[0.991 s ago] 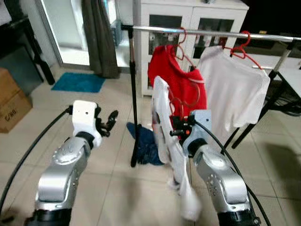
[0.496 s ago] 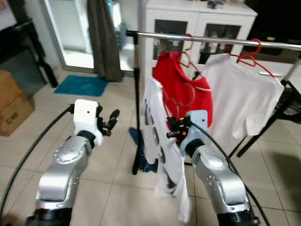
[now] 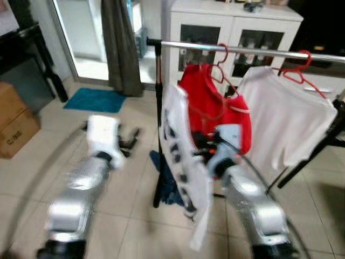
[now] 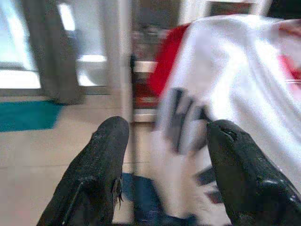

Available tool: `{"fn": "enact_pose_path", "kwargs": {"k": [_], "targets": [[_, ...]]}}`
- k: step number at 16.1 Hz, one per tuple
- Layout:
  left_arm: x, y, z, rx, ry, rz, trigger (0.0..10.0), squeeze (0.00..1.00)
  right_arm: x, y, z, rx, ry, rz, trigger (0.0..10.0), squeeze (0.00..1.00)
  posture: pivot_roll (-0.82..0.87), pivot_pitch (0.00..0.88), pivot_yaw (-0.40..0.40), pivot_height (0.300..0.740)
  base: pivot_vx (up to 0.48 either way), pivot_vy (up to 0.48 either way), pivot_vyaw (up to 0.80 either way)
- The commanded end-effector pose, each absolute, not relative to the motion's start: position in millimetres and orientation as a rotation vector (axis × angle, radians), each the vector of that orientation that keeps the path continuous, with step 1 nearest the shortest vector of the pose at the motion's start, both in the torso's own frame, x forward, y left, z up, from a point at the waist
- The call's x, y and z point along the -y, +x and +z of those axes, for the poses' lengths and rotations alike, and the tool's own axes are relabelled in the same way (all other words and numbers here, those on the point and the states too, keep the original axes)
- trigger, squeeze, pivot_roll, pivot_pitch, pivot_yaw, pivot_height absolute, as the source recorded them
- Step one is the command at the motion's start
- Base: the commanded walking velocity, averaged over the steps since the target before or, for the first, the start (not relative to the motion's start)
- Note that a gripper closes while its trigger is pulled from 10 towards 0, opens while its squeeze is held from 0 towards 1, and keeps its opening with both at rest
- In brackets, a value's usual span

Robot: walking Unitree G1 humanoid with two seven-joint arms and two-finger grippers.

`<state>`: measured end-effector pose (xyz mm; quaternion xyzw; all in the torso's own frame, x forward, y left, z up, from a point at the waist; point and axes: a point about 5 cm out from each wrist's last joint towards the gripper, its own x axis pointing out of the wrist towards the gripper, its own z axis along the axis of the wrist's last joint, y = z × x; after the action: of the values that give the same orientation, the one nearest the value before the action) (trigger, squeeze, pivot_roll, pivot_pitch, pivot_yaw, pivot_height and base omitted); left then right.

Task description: Hang hanger

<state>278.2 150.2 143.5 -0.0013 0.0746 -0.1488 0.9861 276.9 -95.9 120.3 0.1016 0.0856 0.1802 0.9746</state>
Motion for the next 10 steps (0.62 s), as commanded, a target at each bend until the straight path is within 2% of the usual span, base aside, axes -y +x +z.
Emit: {"fn": "enact_pose_path", "kwargs": {"k": [1, 5, 10], "targets": [[-158.6, 278.5, 148.6, -0.133, 0.016, -0.273, 10.0, 0.00, 90.0, 277.7, 128.5, -0.132, 0.209, 0.387, 10.0, 0.00, -0.10, 0.000, -0.010, 0.740, 0.326, 0.000, 0.00], [-159.1, 278.3, 148.5, -0.132, 0.019, -0.273, 10.0, 0.00, 87.8, 277.0, 126.8, -0.143, 0.182, 0.419, 10.0, 0.00, -0.10, 0.000, -0.016, 0.740, 0.327, 0.000, 0.00], [-161.8, 276.6, 146.5, -0.136, 0.045, -0.274, 10.0, 0.00, 97.3, 281.9, 124.1, -0.157, 0.125, 0.338, 10.0, 0.00, -0.10, 0.000, -0.020, 0.740, 0.325, 0.000, 0.00]]}}
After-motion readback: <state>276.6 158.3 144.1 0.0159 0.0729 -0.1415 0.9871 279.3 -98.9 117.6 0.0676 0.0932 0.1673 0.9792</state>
